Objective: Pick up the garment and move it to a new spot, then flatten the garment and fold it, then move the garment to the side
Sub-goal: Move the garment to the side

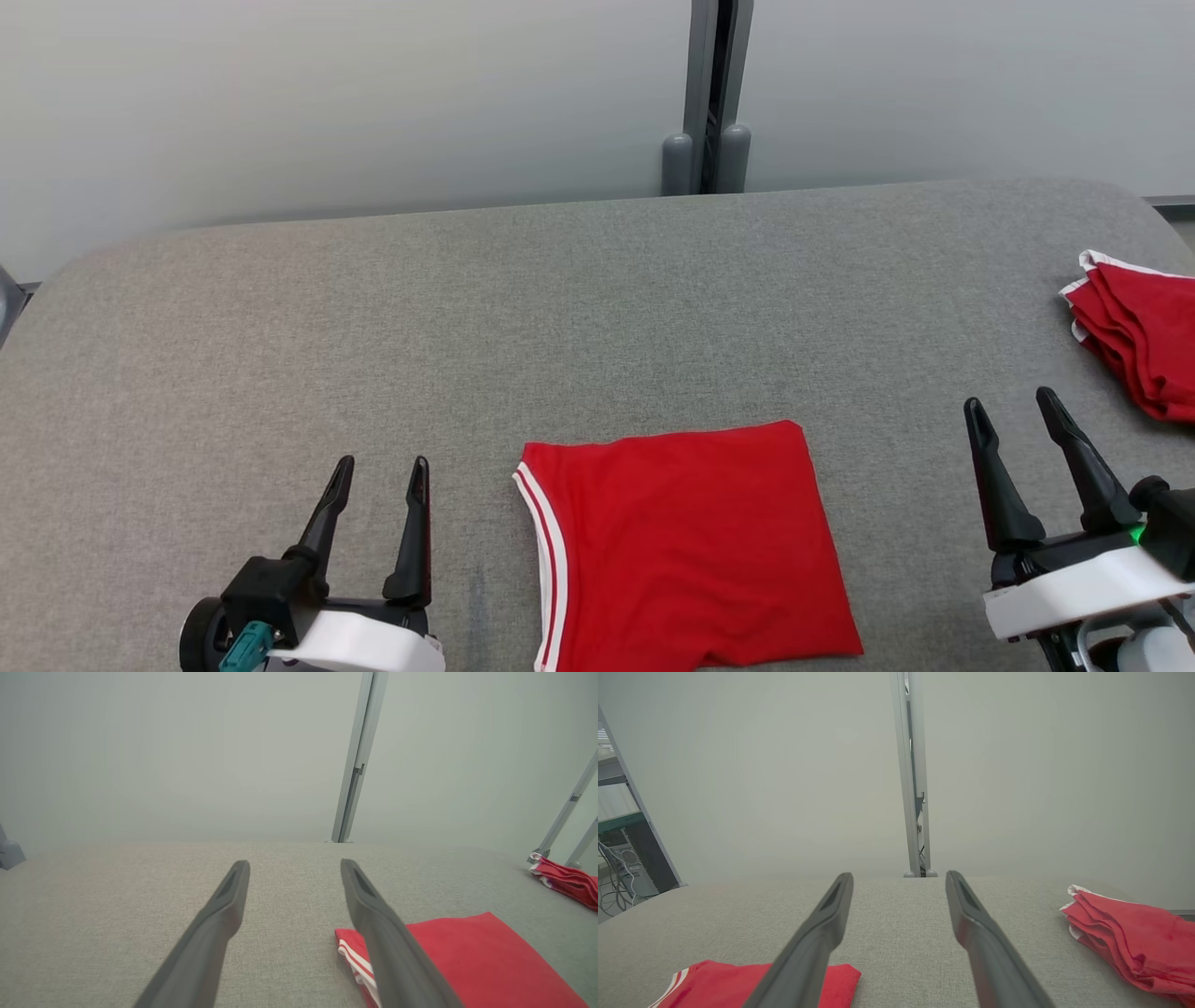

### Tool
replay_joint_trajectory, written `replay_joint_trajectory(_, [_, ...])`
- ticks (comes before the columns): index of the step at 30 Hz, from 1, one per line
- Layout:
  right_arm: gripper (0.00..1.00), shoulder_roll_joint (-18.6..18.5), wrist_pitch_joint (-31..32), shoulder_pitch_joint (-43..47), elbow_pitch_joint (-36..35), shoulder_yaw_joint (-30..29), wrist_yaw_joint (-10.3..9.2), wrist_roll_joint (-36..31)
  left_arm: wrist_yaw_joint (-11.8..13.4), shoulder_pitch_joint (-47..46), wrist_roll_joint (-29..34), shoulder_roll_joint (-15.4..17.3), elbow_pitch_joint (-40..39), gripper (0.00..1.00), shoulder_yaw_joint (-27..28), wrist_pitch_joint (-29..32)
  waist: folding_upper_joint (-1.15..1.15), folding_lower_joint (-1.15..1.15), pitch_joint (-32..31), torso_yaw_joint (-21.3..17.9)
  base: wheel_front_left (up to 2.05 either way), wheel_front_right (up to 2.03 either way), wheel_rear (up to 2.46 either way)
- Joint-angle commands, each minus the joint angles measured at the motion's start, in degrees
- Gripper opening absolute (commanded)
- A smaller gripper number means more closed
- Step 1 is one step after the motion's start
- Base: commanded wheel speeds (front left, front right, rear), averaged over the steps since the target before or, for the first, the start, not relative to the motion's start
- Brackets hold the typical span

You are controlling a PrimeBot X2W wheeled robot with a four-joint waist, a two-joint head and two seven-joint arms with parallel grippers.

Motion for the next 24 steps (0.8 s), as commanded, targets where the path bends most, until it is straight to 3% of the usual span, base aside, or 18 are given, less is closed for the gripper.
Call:
replay_joint_trajectory(1, [1.0, -0.4, -0.2, -0.1, 0.4, 0.1, 0.0, 0.4, 0.3, -0.4, 0.1, 0.2, 0.2, 1.0, 0.1, -0.2, 0.0, 0.0, 0.1, 0.1, 0.0, 0.0, 0.0])
replay_joint_trajectory(9, [1.0, -0.5, -0.2, -0.1, 5.5, 4.2, 0.0, 3.8, 0.2, -1.7, -0.1, 0.2, 0.3, 1.0, -1.0, -0.2, 0.0, 0.0, 1.7, 1.3, 0.0, 0.0, 0.0])
replay_joint_trajectory(24, [1.0, -2.3, 1.7, -6.0, 18.8, 18.9, 0.0, 23.9, 0.6, -4.3, 0.7, 0.2, 1.8, 1.0, -2.9, -0.2, 0.0, 0.0, 5.9, 5.6, 0.0, 0.0, 0.0])
